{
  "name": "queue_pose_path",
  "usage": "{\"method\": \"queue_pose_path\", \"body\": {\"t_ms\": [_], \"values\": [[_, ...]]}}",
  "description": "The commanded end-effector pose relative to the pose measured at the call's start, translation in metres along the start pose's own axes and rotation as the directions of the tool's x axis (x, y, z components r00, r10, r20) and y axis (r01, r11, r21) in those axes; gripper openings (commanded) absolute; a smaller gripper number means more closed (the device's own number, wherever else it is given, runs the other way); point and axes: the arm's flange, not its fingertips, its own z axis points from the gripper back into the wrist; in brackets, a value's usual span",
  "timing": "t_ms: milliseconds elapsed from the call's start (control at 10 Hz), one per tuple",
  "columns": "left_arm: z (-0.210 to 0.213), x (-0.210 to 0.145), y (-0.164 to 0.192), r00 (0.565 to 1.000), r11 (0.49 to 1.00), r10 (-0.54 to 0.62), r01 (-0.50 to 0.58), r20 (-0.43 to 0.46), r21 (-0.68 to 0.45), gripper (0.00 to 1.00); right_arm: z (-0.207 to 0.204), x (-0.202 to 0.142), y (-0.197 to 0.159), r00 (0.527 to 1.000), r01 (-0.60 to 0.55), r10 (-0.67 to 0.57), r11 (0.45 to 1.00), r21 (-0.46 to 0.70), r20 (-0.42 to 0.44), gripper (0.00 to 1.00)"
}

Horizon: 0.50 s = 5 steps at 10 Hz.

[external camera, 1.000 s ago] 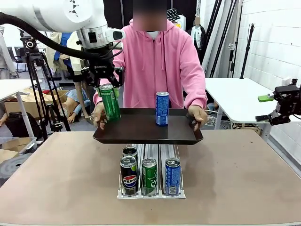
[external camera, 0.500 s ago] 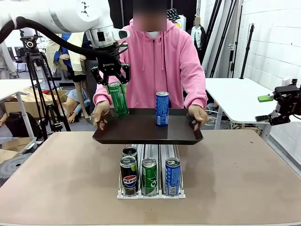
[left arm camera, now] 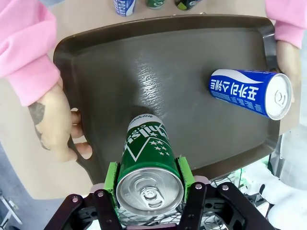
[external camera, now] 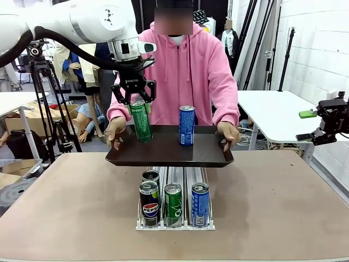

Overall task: Retrieve and hand over the desired beverage to the person.
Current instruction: Place the picked can on the Handle tray extended by the person.

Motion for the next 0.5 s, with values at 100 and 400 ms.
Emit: {"method": "queue_pose_path", "body": {"t_ms": [100, 400], "values": [[0.003, 0.013, -0.007, 0.998, 0.998, 0.044, -0.041, -0.053, 0.043, 0.00, -0.001, 0.000, -0.001, 1.000, -0.002, 0.002, 1.000, -0.002, 0.010, 1.00], [-0.011, 0.015, -0.006, 0.995, 0.997, 0.044, -0.038, -0.095, 0.068, 0.00, -0.001, 0.000, -0.001, 1.000, -0.002, 0.002, 1.000, -0.002, 0.010, 1.00]]}}
